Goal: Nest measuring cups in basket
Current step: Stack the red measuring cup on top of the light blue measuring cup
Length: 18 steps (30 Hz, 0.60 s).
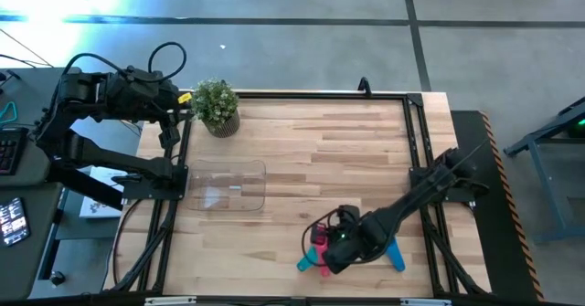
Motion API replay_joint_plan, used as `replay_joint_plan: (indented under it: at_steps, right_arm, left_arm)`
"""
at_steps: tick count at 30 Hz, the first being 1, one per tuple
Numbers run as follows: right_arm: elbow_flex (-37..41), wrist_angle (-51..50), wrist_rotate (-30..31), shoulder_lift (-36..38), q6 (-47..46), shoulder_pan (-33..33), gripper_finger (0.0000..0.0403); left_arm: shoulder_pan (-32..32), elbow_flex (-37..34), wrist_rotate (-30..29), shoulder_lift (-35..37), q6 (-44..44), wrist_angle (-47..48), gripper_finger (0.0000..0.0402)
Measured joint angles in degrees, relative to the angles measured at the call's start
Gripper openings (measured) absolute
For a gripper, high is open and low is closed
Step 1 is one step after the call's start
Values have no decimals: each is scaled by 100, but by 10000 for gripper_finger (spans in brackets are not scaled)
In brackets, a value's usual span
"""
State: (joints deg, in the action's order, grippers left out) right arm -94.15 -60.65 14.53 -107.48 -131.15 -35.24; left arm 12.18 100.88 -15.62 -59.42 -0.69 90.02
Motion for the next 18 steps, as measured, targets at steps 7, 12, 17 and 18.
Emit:
replay_joint_plan:
  at_steps: [7,12,17,18]
  right_arm:
    - [-115,5,-366,-418,-83,-55,0]
    - [-120,65,-404,-619,-83,15,0]
    - [-120,73,-509,-674,-83,50,0]
    - [-120,67,-510,-673,-83,60,0]
  left_arm:
    - [0,0,1,-7,-1,0,95]
    - [0,0,1,-15,0,-2,95]
    - [-1,0,1,-21,0,-7,95]
    - [1,0,0,-20,-1,-7,95]
